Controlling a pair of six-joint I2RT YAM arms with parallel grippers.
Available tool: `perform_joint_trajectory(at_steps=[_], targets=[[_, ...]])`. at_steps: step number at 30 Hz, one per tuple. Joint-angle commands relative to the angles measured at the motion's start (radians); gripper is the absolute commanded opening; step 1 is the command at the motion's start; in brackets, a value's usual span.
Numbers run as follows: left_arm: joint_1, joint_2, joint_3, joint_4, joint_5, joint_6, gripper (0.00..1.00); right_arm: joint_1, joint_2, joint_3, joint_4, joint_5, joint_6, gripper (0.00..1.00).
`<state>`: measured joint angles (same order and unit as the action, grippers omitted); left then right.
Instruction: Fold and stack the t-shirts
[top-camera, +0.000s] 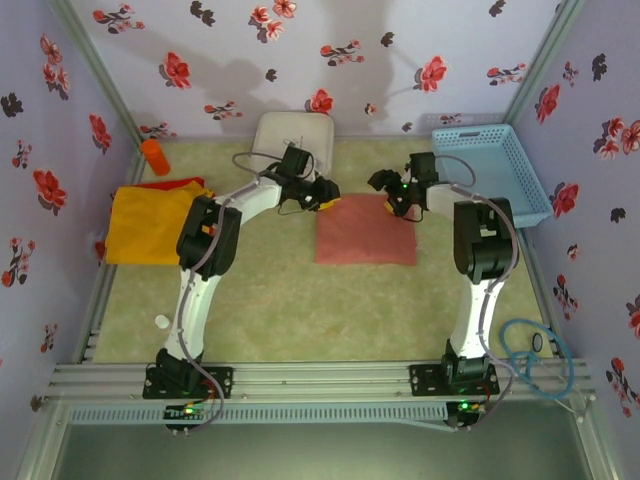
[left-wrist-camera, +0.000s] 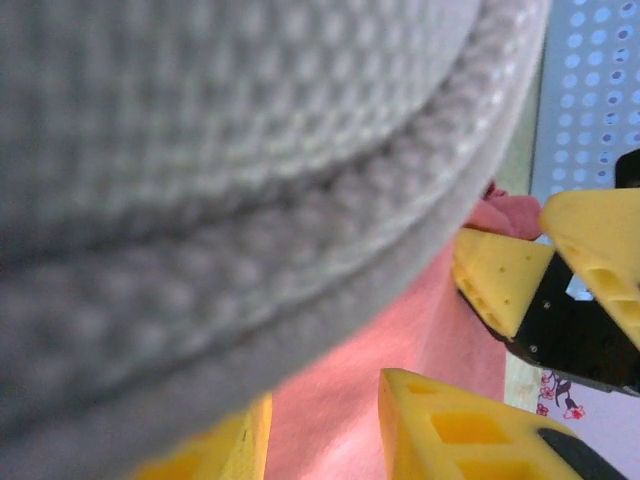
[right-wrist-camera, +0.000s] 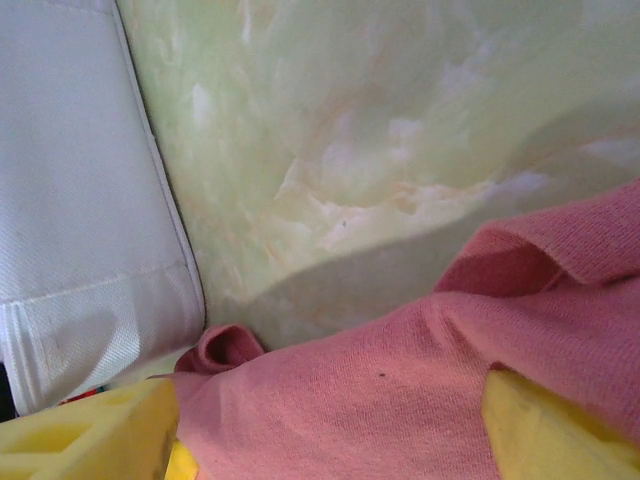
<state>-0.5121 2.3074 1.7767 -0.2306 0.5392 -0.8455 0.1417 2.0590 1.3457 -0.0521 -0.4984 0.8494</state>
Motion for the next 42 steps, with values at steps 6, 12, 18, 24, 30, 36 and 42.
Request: perform_joint_trajectory(at_steps=[6,12,18,24,30,36,42], targets=[[0.008,-0.243,-0.084,-0.122,-0.070,0.046,0.34,0.009,-0.155,0.015,-0.022,-0.016,-0.041,0.82],[0.009,-0.347,-0.072,-0.320,-0.154,0.098,0.34,0.075,-0.183,-0.006,-0.002,-0.052,0.020,0.83],[0.011,-0.444,-0.212,-0.326,-0.149,0.092,0.36,0.179,-0.095,-0.005,0.110,-0.063,0.093,0.83],[0.009,-0.517,-0.410,-0.280,-0.142,0.103,0.36,0.232,0.023,-0.031,0.258,-0.060,0.139,0.82],[0.017,-0.576,-0.573,-0.232,-0.163,0.106,0.41,0.234,0.091,-0.106,0.348,-0.065,0.168,0.82],[0.019,-0.611,-0.626,-0.241,-0.164,0.108,0.42,0.236,0.122,-0.157,0.351,-0.049,0.142,0.82],[0.018,-0.680,-0.713,-0.184,-0.193,0.083,0.41,0.258,0.088,-0.260,0.381,-0.037,0.149,0.84]])
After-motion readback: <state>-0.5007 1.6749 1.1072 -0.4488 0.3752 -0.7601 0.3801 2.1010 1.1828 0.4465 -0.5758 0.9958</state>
